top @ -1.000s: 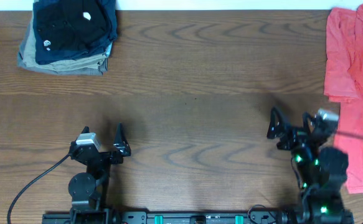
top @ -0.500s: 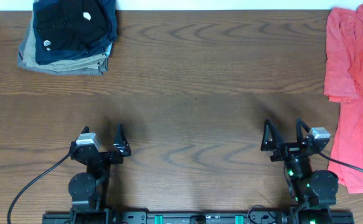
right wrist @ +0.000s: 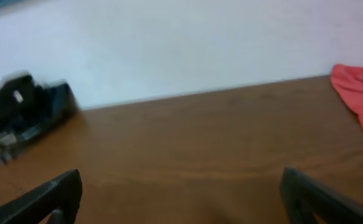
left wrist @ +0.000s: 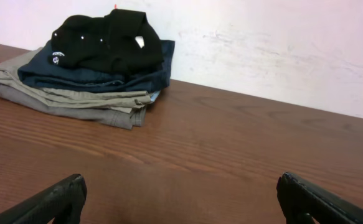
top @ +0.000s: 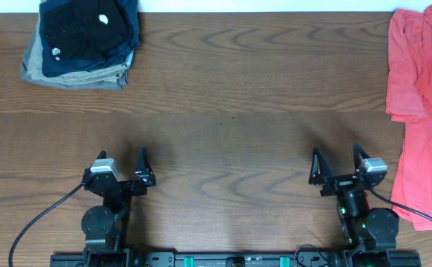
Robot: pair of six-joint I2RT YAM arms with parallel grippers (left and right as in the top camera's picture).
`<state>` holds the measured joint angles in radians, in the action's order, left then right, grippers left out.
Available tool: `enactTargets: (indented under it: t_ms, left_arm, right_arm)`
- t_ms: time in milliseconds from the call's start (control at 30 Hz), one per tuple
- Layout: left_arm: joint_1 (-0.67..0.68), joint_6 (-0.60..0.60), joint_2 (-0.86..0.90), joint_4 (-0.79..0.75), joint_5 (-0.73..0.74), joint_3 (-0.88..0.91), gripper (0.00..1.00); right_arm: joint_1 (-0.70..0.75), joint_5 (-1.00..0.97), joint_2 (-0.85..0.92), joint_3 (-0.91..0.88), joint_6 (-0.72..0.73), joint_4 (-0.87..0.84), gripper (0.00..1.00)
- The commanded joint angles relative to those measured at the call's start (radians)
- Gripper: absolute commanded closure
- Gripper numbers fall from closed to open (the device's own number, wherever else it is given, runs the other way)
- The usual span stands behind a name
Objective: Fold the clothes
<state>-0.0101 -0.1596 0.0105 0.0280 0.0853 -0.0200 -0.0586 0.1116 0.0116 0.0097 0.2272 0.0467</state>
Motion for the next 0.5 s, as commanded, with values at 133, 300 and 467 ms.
enactTargets:
  t_ms: [133, 300, 467]
  left_arm:
    - [0.005, 0.006, -0.006, 0.035, 0.007, 0.016, 0.02]
    - [0.005, 0.005, -0.006, 0.035, 0.007, 0.016, 0.02]
    - [0.005, 0.006, -0.006, 0.035, 0.007, 0.016, 0.02]
  right_arm:
    - [-0.005, -0.026, -0.007, -0.004, -0.095, 0.023, 0.01]
    - [-0.005, -0.044, -0.007, -0.004, -0.161, 0.024, 0.01]
    - [-0.005, -0.045, -0.007, -0.004, -0.328, 0.024, 0.01]
